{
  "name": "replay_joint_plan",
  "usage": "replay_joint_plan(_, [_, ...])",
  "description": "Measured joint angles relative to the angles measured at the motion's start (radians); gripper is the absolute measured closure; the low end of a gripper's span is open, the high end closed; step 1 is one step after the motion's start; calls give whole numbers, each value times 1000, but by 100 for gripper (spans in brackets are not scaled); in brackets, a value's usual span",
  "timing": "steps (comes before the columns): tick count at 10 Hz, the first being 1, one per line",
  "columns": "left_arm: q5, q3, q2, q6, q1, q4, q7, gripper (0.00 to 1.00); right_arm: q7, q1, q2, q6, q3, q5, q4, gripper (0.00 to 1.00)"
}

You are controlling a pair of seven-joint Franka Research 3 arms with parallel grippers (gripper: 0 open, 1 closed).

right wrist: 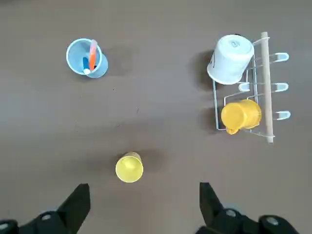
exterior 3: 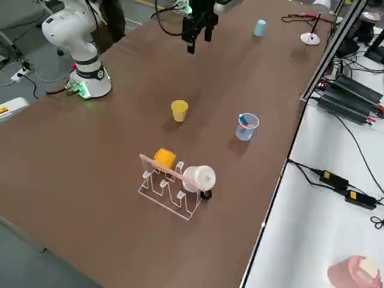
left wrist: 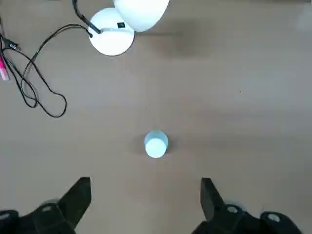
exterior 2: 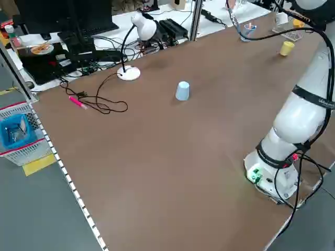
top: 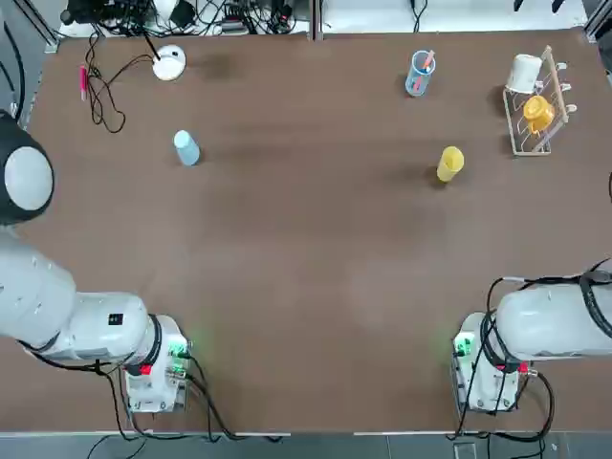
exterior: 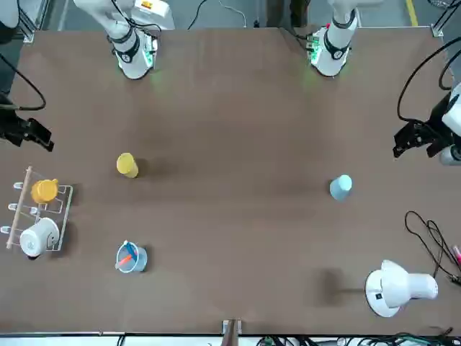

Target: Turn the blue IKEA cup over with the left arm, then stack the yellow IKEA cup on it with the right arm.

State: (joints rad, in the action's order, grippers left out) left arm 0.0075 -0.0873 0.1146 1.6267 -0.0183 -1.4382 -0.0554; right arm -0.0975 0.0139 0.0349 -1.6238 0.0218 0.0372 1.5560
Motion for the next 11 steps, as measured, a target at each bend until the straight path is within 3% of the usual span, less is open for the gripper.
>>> replay_joint_plan(6, [0, 1, -3, -1, -16, -12, 48, 1, 0, 7, 0, 0, -2, -1, 0, 1])
replay_joint_plan(11, [-41, 4, 26, -2, -106, -39, 487, 1, 0, 37, 7, -17, -45, -13, 2, 1])
